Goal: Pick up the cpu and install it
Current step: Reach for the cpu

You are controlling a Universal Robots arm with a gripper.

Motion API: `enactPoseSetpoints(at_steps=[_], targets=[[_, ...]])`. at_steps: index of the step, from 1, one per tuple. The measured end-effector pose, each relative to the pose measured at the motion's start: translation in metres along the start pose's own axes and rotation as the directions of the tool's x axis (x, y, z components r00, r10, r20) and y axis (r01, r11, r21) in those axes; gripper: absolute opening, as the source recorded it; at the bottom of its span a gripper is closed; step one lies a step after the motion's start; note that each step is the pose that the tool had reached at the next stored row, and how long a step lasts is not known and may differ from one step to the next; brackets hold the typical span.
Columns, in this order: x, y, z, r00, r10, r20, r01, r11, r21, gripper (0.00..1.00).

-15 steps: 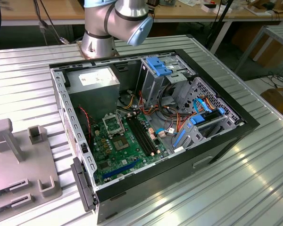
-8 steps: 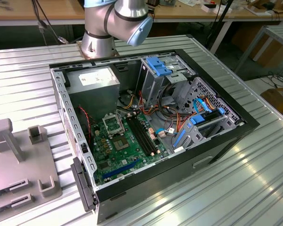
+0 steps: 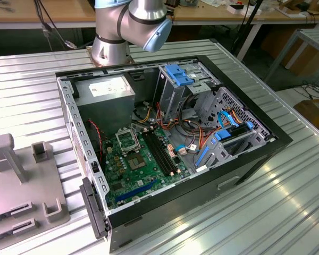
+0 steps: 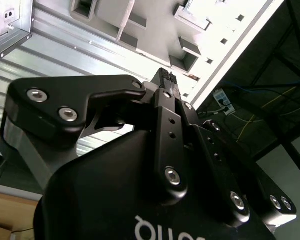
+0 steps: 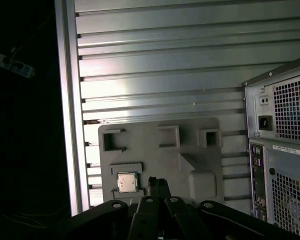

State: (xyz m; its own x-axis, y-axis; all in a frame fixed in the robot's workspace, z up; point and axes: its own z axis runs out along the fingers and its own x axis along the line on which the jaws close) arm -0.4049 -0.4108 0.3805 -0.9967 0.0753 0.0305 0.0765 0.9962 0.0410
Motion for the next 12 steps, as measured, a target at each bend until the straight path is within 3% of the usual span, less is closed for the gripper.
enactPoseSetpoints(at_steps=[4, 12], targets=[[0.0058, -0.0004, 0.0002, 1.0000, 0.000, 0.0000, 0.000, 1.0000, 0.0000, 0.11], [0.0102, -0.0008, 0.0004, 1.0000, 0.000, 0.0000, 0.000, 1.0000, 0.0000, 0.11]])
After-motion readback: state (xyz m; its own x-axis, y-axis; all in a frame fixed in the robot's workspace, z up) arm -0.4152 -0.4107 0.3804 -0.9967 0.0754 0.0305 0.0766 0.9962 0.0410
